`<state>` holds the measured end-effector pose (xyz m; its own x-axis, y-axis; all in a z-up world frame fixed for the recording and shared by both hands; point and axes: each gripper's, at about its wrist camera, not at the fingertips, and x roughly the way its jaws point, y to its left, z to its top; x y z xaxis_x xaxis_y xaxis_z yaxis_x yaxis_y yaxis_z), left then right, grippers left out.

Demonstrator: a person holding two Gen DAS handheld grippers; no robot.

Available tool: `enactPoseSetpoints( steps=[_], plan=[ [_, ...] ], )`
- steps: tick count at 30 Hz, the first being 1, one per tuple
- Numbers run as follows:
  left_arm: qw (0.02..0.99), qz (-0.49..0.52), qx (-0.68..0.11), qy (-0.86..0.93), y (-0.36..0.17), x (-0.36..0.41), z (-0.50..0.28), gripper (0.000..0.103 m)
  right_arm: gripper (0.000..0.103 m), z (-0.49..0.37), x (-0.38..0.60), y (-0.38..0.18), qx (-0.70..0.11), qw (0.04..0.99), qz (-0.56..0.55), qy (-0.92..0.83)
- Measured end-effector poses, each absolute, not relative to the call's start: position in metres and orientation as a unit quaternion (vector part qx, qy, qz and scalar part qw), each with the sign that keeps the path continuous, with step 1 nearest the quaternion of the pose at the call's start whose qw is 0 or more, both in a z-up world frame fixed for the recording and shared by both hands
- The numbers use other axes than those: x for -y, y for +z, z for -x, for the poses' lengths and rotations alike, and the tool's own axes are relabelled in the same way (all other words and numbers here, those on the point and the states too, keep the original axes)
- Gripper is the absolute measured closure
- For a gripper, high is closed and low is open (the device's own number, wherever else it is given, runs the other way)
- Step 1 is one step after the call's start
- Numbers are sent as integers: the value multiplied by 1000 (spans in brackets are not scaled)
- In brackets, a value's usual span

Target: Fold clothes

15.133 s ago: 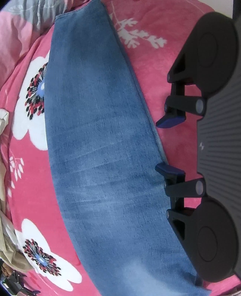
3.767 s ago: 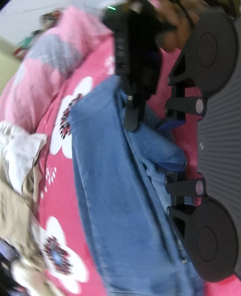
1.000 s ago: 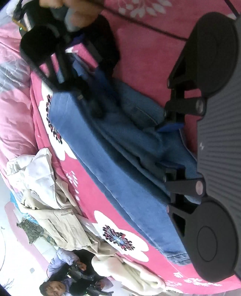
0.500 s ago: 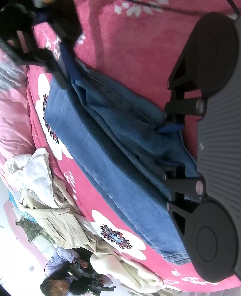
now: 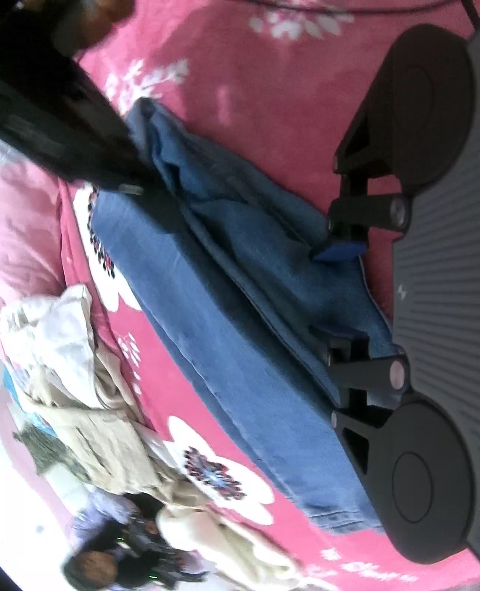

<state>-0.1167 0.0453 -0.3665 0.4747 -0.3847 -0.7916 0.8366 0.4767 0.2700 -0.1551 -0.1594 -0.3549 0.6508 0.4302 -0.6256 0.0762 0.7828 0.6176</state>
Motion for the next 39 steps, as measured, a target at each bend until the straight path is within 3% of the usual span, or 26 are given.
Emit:
enactPoseSetpoints(
  steps=[5, 7, 9, 11, 15, 17, 25, 32, 39],
  plan=[
    [802, -272, -404, -346, -351, -68, 104, 52, 96, 132, 136, -336, -365, 899, -221, 98],
    [808, -247, -424, -327, -343, -83, 100, 50, 88, 106, 117, -354, -380, 901, -185, 97],
    [814, -214, -443, -308, -334, -101, 93, 49, 61, 99, 101, -382, -413, 894, -154, 87],
    [822, -172, -464, -282, -325, -120, 82, 49, 60, 122, 84, -399, -399, 908, -108, 63],
    [846, -70, -484, -212, -308, -163, 48, 43, 60, 121, 71, -381, -411, 907, -84, 26],
    [862, -29, -477, -172, -302, -183, 31, 29, 61, 113, 72, -368, -412, 908, -80, 16],
    [840, 22, -507, -191, -322, -215, -47, 17, 61, 45, 73, -361, -400, 912, -92, 9],
    [791, 7, -567, -232, -366, -213, -89, 16, 61, 23, 72, -393, -408, 909, -87, -16],
    [760, 43, -594, -260, -386, -211, -111, 13, 60, 80, 60, -390, -434, 895, -97, -33]
  ],
)
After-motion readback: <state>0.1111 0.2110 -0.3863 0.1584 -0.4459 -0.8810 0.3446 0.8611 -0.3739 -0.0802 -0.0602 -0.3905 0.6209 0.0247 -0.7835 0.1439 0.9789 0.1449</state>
